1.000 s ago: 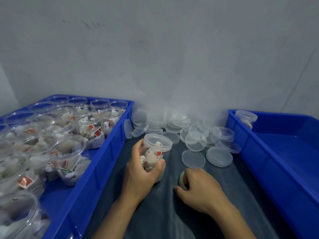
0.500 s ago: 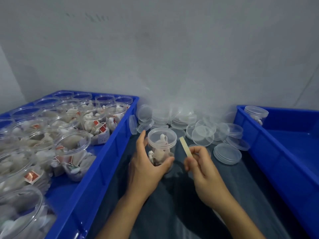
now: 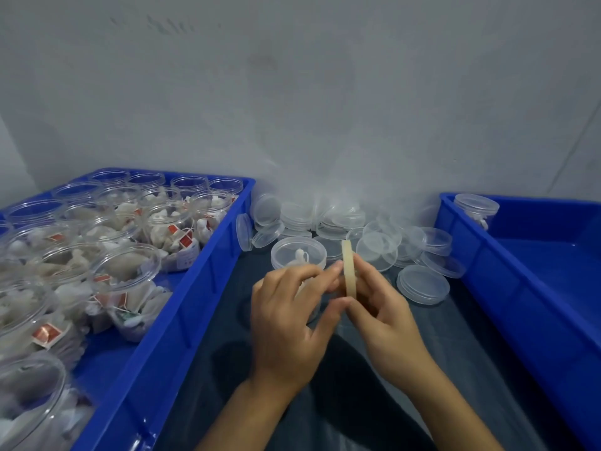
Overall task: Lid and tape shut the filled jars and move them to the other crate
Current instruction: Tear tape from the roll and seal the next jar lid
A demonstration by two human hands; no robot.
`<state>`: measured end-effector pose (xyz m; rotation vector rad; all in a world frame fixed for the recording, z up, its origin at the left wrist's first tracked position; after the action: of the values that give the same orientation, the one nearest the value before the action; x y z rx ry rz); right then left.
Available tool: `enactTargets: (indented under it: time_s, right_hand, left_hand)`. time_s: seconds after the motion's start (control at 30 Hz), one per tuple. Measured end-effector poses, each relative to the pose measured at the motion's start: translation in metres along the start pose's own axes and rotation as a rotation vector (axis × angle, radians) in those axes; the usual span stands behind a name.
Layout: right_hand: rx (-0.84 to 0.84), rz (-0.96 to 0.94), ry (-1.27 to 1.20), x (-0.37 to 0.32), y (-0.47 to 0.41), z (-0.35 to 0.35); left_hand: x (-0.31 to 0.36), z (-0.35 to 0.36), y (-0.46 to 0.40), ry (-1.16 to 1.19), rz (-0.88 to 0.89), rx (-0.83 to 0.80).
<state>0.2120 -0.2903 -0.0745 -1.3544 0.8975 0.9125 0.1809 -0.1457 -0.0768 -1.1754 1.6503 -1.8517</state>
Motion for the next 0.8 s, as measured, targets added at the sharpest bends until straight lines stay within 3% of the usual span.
enactTargets:
  time_s: [0.2, 0.53, 0.8]
  right_hand:
    - [-0.063, -0.317, 0.295, -0.005, 0.007, 0.011]
    - [-0.004, -0.255, 0.262, 0.004, 0.006, 0.013]
    - [0.024, -0.297, 0.325, 0.002, 0.007, 0.012]
  left_hand:
    - [-0.008, 0.003, 0.002, -0.058, -0.052, -0.027]
    - [-0.011, 0.004, 0.008, -0.064, -0.043, 0.029]
    - [-0.011, 0.004, 0.008, 0.0, -0.144, -0.003]
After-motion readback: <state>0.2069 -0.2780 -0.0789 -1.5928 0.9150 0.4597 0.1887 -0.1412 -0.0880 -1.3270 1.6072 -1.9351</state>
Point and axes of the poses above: each hand's wrist, its own y-axis away from the middle knuckle, its own z-axis out of the palm, x = y × z, the point moved 5 cm from there along -y, towards the middle knuckle, and after that the axes turned 15 degrees about x, right-handed, at the moved point
